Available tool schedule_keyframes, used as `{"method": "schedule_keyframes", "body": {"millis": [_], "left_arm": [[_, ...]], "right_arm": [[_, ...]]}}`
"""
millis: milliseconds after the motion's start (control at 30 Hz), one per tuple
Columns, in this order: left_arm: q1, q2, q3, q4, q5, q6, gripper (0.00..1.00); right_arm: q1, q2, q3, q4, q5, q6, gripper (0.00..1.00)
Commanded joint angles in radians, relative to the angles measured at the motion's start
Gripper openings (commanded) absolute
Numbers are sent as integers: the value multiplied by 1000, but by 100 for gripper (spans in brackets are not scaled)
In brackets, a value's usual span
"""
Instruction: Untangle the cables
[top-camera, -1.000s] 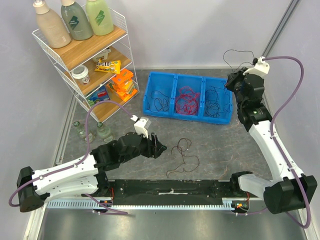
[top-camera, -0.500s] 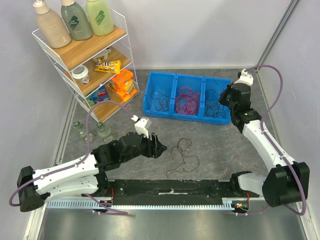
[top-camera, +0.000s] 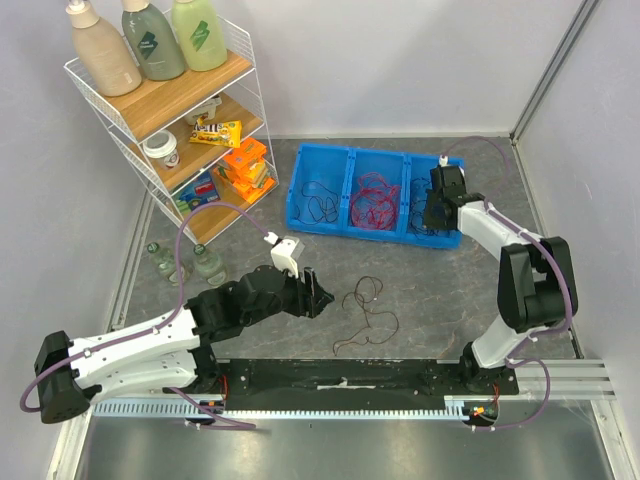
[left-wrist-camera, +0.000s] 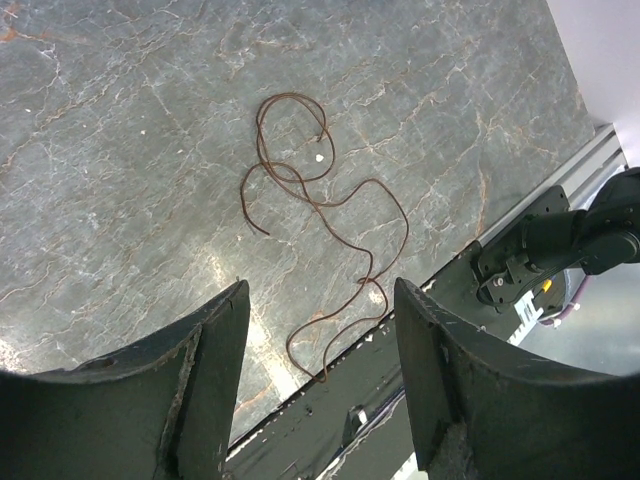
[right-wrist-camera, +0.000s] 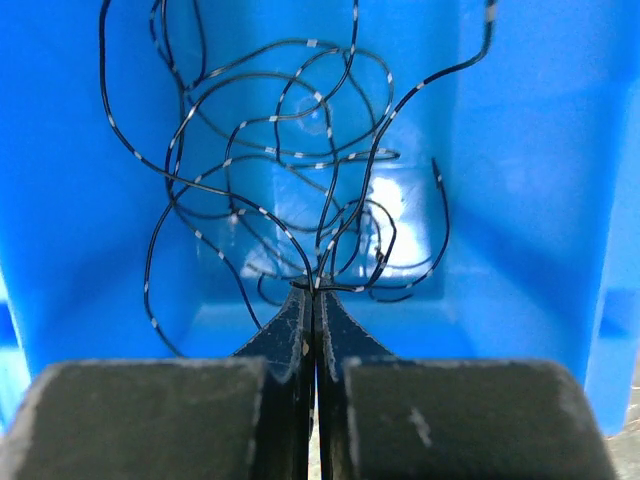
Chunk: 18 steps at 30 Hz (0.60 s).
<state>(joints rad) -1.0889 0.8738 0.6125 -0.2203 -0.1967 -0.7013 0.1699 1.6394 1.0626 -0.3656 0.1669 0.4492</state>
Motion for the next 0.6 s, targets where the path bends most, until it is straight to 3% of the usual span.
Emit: {"method": "schedule_keyframes", "body": {"millis": [0, 67, 300, 567], "left_arm": [[3, -6, -10, 48, 20, -26, 66], [4, 5, -8, 48, 31, -20, 66], [6, 106, 16, 91, 117, -1, 67], [4, 417, 107, 217, 413, 19, 82]], "right_arm": [[-6, 74, 146, -64, 98, -61, 1], [-6, 117, 204, -94, 108, -78, 5], [19, 15, 221, -147, 131, -124, 48], [238, -278, 18, -168, 152, -100, 70]]}}
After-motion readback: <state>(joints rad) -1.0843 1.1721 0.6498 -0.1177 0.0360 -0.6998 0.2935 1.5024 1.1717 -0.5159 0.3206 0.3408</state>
